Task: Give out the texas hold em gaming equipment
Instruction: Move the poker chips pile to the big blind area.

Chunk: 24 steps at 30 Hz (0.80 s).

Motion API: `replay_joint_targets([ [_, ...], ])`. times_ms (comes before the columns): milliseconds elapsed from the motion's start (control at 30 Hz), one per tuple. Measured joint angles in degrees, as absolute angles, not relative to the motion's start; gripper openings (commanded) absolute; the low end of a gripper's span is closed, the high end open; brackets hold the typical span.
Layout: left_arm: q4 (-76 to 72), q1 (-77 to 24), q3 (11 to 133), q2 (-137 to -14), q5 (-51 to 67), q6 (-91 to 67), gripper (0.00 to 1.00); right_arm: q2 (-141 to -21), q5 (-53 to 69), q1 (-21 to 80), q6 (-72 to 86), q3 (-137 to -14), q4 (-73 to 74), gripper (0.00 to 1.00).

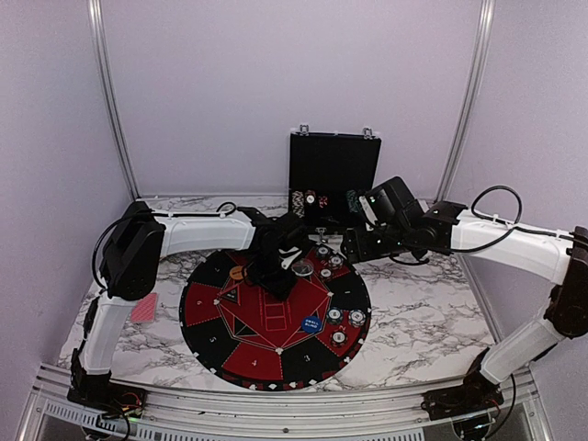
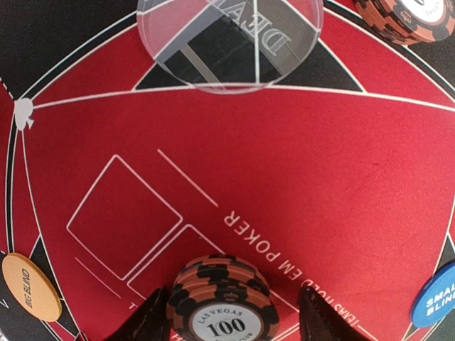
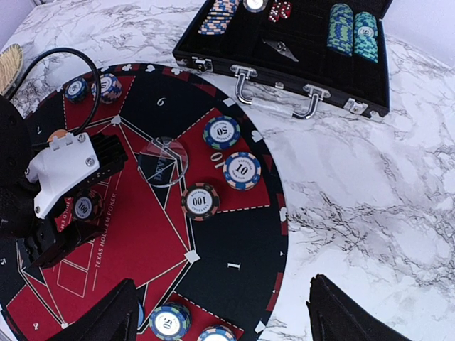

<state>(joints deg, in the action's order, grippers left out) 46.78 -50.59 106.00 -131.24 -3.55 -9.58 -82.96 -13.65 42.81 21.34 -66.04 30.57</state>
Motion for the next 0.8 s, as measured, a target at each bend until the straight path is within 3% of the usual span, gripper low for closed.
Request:
replay_joint_targets([
  [467,47.18,-50.04,106.13,-131.26,-3.49,-9.47,0.37,-82.96,-13.67,42.78,21.32,-66.04,30.57,0.8],
  [800,48.25,-49.06,107.74,-132.11,-3.51,-9.39,0.31,-82.98,-13.65,42.78,21.32,-66.04,30.5,0.79],
])
